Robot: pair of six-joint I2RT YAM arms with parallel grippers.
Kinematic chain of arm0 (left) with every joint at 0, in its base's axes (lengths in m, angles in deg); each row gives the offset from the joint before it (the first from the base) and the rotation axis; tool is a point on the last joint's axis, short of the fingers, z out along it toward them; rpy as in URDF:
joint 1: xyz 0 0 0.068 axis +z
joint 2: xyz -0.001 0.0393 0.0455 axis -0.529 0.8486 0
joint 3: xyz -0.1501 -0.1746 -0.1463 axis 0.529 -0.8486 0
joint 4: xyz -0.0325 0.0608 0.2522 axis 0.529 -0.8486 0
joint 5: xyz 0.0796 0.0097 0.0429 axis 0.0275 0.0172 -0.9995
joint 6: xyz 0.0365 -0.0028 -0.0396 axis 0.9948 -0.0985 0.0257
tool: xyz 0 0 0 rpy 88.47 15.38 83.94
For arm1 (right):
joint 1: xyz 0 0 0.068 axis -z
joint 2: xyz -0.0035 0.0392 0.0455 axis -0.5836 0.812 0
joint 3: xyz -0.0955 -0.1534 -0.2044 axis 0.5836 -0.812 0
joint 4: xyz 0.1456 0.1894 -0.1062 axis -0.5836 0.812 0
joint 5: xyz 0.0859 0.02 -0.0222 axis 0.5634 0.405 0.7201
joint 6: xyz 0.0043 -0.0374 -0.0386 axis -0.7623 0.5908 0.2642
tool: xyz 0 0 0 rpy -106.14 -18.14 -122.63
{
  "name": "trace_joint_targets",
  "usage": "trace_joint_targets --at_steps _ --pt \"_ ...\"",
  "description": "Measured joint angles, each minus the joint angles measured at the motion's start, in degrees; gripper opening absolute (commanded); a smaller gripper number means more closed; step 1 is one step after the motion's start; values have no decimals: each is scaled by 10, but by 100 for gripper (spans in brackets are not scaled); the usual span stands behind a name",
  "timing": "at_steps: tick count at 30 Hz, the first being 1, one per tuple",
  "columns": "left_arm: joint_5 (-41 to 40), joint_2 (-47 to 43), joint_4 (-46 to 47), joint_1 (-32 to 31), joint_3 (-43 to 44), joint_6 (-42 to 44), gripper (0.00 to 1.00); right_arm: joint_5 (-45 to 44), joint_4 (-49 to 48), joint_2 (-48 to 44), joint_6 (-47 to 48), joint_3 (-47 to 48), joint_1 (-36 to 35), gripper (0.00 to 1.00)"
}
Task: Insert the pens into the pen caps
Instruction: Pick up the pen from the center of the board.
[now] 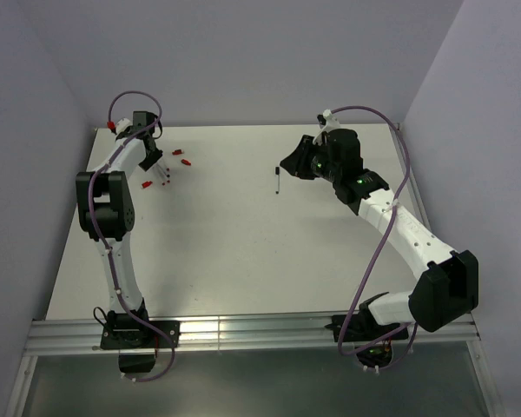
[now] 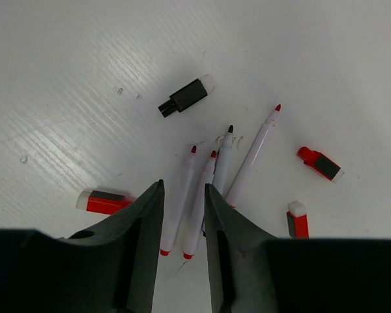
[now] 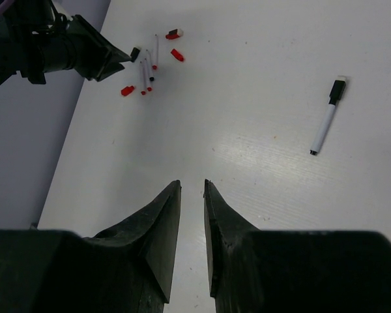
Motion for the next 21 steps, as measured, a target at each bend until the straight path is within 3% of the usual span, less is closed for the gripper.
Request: trace_joint_targets --at_steps 21 --pt "7 31 -2 0 -6 28 36 27 -1 0 -5 -1 11 27"
